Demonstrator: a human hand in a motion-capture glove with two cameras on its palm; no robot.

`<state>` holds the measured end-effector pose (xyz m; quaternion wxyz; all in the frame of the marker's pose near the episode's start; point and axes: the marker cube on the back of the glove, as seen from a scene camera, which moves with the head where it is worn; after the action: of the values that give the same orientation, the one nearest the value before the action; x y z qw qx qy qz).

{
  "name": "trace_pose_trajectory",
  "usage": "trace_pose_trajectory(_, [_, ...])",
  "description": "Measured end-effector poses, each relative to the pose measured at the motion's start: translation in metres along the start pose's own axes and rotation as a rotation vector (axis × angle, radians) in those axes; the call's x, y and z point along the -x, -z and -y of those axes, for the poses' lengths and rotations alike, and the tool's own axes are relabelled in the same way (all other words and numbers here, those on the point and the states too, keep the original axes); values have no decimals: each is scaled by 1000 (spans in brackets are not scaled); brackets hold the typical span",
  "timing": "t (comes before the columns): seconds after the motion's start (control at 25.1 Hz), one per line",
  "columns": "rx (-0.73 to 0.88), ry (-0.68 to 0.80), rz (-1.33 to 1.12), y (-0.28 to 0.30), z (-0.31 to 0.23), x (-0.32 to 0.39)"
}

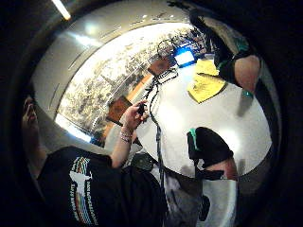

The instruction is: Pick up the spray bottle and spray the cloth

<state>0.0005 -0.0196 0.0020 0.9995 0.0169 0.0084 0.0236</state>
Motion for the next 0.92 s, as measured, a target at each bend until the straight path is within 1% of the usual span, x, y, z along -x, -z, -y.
trace_pose_trajectory(0.2, [37, -67, 176, 3, -7, -9])
trace_pose_trajectory(0.4, [-37, -191, 366, 2, -7, -25])
trace_pose_trajectory(0.64, [-89, -336, 696, 6, -15, -44])
trace_pose_trajectory(0.76, [-108, -386, 726, 7, -11, -51])
trace_pose_trajectory(0.92, [-124, -392, 695, 5, 3, -57])
